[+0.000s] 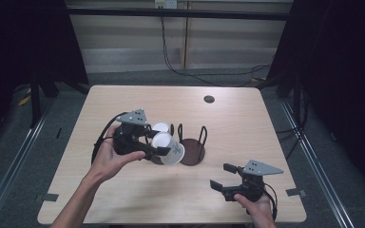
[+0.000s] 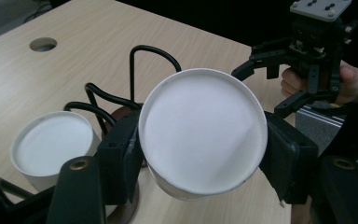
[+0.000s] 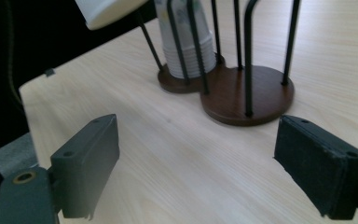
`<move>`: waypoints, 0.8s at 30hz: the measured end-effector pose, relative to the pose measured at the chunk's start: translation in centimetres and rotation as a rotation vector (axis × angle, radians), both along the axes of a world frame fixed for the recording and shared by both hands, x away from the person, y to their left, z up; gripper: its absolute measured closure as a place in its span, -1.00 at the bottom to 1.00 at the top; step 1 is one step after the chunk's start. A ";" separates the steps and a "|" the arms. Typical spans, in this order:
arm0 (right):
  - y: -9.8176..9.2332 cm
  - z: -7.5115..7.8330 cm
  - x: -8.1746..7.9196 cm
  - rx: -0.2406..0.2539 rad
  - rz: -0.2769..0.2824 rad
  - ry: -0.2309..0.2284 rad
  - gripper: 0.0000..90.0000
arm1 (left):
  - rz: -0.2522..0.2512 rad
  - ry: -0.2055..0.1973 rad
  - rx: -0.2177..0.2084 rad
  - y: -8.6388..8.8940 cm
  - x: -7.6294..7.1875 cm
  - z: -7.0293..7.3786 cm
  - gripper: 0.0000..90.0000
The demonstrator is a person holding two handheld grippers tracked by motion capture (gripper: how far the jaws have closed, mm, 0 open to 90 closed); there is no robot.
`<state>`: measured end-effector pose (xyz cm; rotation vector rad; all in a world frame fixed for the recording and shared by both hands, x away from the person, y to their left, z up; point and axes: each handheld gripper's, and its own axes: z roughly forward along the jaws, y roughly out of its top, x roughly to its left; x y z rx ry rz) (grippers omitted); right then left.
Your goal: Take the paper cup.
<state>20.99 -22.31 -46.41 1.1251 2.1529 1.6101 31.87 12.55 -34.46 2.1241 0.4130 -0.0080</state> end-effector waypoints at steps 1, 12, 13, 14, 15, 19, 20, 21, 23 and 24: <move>0.1 0.1 0.0 -0.005 0.001 -0.002 -0.70 | 0.000 0.004 0.003 0.0 -0.1 -0.1 -0.19; 2.1 1.4 0.5 -0.068 0.073 -0.015 -0.70 | -0.038 0.051 -0.001 0.3 -0.5 -2.3 -0.19; 2.3 1.4 0.6 -0.071 0.081 -0.015 -0.70 | -0.039 0.055 0.003 0.4 -0.5 -2.4 -0.19; 2.4 1.5 0.7 -0.072 0.083 -0.018 -0.70 | -0.041 0.056 0.002 0.4 -0.5 -2.6 -0.19; 2.6 1.6 0.8 -0.070 0.085 -0.017 -0.70 | -0.044 0.061 0.004 0.4 -0.6 -2.7 -0.19; 3.8 2.3 1.6 -0.071 0.107 -0.028 -0.70 | -0.050 0.065 0.001 0.3 -0.7 -3.2 -0.19; 4.1 2.4 1.8 -0.073 0.116 -0.028 -0.70 | -0.052 0.071 0.003 0.2 -0.7 -3.3 -0.19; 4.4 2.6 1.9 -0.075 0.122 -0.032 -0.70 | -0.051 0.069 0.003 0.2 -0.7 -3.3 -0.19; 5.1 3.0 2.3 -0.078 0.138 -0.042 -0.70 | -0.056 0.071 -0.008 0.3 -0.7 -3.4 -0.19; 5.4 3.2 2.4 -0.080 0.144 -0.046 -0.70 | -0.056 0.070 -0.011 0.3 -0.8 -3.4 -0.19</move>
